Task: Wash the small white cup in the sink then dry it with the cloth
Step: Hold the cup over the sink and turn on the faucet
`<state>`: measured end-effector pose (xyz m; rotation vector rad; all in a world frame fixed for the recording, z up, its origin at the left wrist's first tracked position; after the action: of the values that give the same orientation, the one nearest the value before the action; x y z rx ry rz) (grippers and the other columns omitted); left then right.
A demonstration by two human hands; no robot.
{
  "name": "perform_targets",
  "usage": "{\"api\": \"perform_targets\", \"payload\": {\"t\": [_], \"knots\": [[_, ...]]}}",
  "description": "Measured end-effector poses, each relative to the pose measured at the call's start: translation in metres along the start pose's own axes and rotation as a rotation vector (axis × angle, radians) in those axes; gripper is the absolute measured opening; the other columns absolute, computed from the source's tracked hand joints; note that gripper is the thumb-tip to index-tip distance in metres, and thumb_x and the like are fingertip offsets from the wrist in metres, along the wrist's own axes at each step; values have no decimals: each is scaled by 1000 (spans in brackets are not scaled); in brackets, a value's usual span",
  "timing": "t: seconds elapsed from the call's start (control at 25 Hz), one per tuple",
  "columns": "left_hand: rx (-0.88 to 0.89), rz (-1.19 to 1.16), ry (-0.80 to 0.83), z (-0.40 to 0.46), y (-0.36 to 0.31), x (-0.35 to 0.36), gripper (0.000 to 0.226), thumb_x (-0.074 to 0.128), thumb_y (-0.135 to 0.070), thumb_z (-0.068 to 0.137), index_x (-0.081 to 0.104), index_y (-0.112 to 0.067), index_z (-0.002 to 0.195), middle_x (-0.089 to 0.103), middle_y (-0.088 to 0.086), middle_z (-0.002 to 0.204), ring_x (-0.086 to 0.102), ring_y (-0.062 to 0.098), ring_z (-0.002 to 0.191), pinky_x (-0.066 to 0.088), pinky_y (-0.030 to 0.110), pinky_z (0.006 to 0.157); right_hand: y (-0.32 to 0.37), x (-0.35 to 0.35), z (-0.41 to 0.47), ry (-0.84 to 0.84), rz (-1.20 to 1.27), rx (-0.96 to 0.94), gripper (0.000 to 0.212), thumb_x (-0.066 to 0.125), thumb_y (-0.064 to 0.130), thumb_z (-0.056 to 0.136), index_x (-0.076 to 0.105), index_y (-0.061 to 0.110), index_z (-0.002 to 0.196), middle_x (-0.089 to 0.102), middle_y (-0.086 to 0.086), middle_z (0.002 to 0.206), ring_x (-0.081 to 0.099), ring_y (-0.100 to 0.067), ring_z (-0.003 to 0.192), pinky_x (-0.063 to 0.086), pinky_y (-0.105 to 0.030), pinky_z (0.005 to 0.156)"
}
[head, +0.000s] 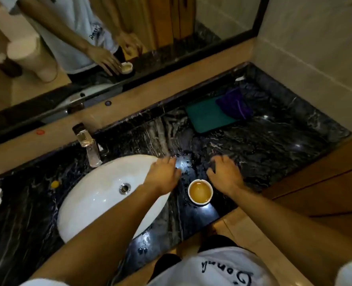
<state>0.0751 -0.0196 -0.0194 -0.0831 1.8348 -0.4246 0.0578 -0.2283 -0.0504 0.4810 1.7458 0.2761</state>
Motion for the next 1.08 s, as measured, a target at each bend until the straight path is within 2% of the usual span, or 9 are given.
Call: {"api": "perform_targets", "payload": {"t": [0.08, 0.2, 0.28, 0.4, 0.48, 0.56, 0.84, 0.96, 1.08], "knots": [[-55, -115, 72, -1, -3, 29, 31, 48, -27, 101, 62, -2, 115, 66, 23, 116, 61, 42, 107, 49, 43, 86, -21, 21, 5, 149, 64, 57, 35, 58, 33, 95, 61, 13, 124, 58, -16, 131, 60, -35, 113, 51, -41, 94], [-249, -269, 131, -14, 4, 68, 25, 55, -22, 98, 70, -2, 102, 73, 23, 105, 66, 40, 98, 48, 37, 76, -34, 52, 2, 335, 76, 23, 35, 60, 29, 96, 63, 10, 126, 63, -17, 126, 60, -33, 114, 49, -38, 93], [-336, -364, 143, -14, 6, 84, 23, 60, -21, 95, 72, -4, 103, 75, 21, 106, 67, 39, 99, 46, 33, 76, -33, 58, 3, 368, 96, -5, 38, 61, 27, 96, 62, 9, 129, 66, -17, 122, 60, -34, 114, 50, -39, 92], [-445, -441, 187, -19, 4, 107, 27, 63, -19, 93, 72, -7, 116, 76, 18, 109, 69, 36, 101, 51, 34, 84, -32, 67, -1, 424, 120, 12, 37, 63, 25, 94, 62, 12, 128, 66, -15, 120, 62, -33, 108, 53, -43, 89], [-477, -509, 158, -21, 3, 116, 26, 64, -15, 91, 73, -9, 115, 77, 17, 104, 72, 35, 93, 58, 39, 85, -32, 71, -3, 421, 123, 8, 34, 63, 23, 92, 62, 13, 125, 64, -15, 121, 62, -33, 107, 52, -42, 88], [-518, -570, 108, -26, 5, 120, 26, 64, -12, 89, 74, -11, 113, 77, 15, 100, 73, 33, 84, 62, 45, 78, -33, 73, -7, 408, 121, 3, 34, 64, 19, 91, 63, 12, 124, 64, -16, 119, 60, -34, 108, 50, -41, 87], [-563, -652, 43, -31, 7, 122, 24, 64, -9, 89, 77, -13, 108, 77, 15, 101, 73, 33, 86, 63, 49, 77, -32, 72, -6, 365, 155, 54, 35, 67, 15, 84, 68, 10, 119, 66, -17, 110, 61, -34, 101, 49, -39, 82], [-558, -638, 34, -33, 7, 118, 24, 69, -12, 88, 76, -13, 111, 77, 13, 98, 71, 31, 85, 61, 45, 78, -27, 69, -7, 348, 197, 68, 34, 69, 15, 82, 70, 12, 116, 69, -15, 104, 64, -33, 96, 52, -38, 81], [-587, -644, -35, -37, 15, 108, 22, 70, -16, 87, 74, -14, 109, 74, 7, 95, 67, 24, 83, 53, 32, 74, -17, 66, -7, 319, 234, 60, 33, 70, 16, 81, 73, 15, 114, 73, -10, 97, 66, -27, 87, 53, -33, 76]]}}
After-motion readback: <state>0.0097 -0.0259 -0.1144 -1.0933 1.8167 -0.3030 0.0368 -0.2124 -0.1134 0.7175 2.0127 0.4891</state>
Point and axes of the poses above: each hand's wrist, its own z-axis towards the middle knuckle, its own x-axis out of the palm, y = z × x, the point moved 8 cm from there along z, towards the middle knuckle
